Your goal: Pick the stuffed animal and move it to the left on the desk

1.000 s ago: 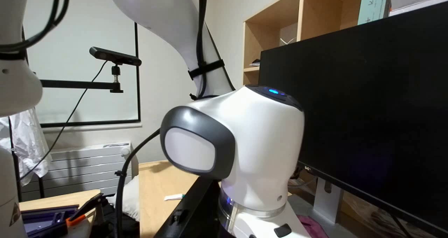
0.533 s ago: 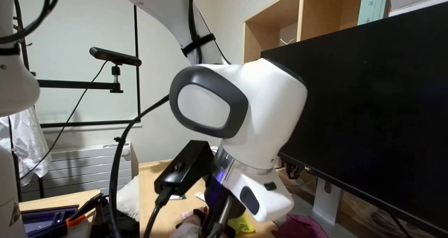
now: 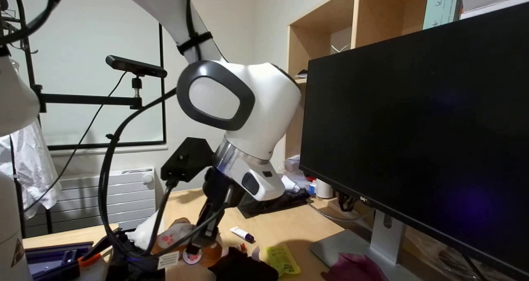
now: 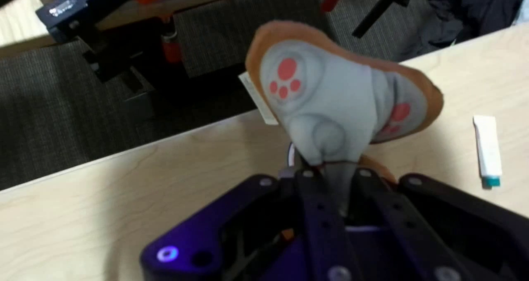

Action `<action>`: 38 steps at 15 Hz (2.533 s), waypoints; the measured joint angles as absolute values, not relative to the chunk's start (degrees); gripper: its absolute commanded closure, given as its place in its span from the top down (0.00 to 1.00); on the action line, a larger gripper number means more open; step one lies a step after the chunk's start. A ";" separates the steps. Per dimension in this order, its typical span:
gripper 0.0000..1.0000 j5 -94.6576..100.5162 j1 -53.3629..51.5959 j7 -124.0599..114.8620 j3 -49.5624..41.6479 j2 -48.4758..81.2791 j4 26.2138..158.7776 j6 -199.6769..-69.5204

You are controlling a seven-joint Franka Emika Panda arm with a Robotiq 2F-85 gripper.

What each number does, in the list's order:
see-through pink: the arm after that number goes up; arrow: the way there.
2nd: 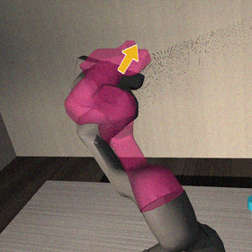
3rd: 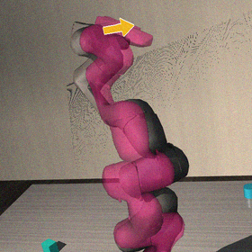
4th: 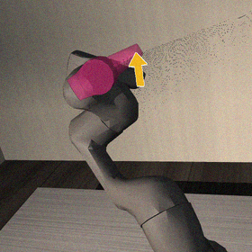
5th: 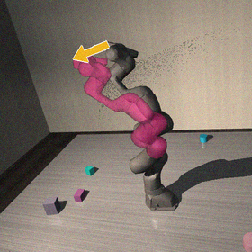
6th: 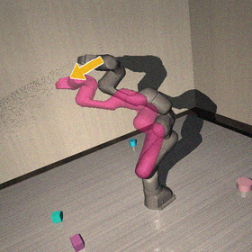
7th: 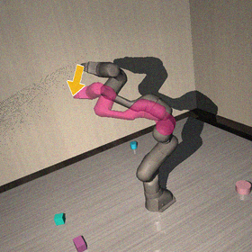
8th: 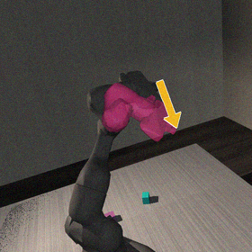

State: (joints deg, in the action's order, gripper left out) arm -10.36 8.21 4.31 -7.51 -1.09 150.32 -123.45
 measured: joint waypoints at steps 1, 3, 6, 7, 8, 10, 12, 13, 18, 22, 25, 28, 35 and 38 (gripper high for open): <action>0.12 -10.17 7.72 4.31 -7.18 -2.04 151.47 -123.45; 0.12 -9.86 7.65 4.31 -7.14 -2.93 152.12 -123.45; 0.09 -9.73 7.66 4.31 -7.23 -3.05 152.11 -123.45; 0.09 -9.90 7.49 4.42 -7.15 -3.06 152.11 -123.58; 0.09 -11.15 6.87 5.48 -6.73 -3.24 152.27 -124.29; 0.09 -15.81 4.07 8.38 -4.70 -4.37 153.71 -127.06; 0.09 -21.74 -0.44 10.24 -1.29 -6.32 157.09 -131.56; 0.09 -24.57 -3.04 11.08 0.56 -7.23 158.92 -134.12; 0.09 -35.49 -15.20 14.97 8.26 -7.30 159.13 -144.45; 0.12 -39.11 -20.30 16.69 11.78 -7.11 158.98 -147.75; 0.09 -39.12 -20.35 17.35 11.66 -6.75 158.98 -147.75; 0.09 -39.28 -20.42 17.38 11.92 -6.68 158.83 -147.91; 0.09 -36.97 -22.09 15.59 17.36 -0.56 157.10 -161.68; 0.09 -31.51 -21.81 11.33 17.78 3.42 157.09 -169.22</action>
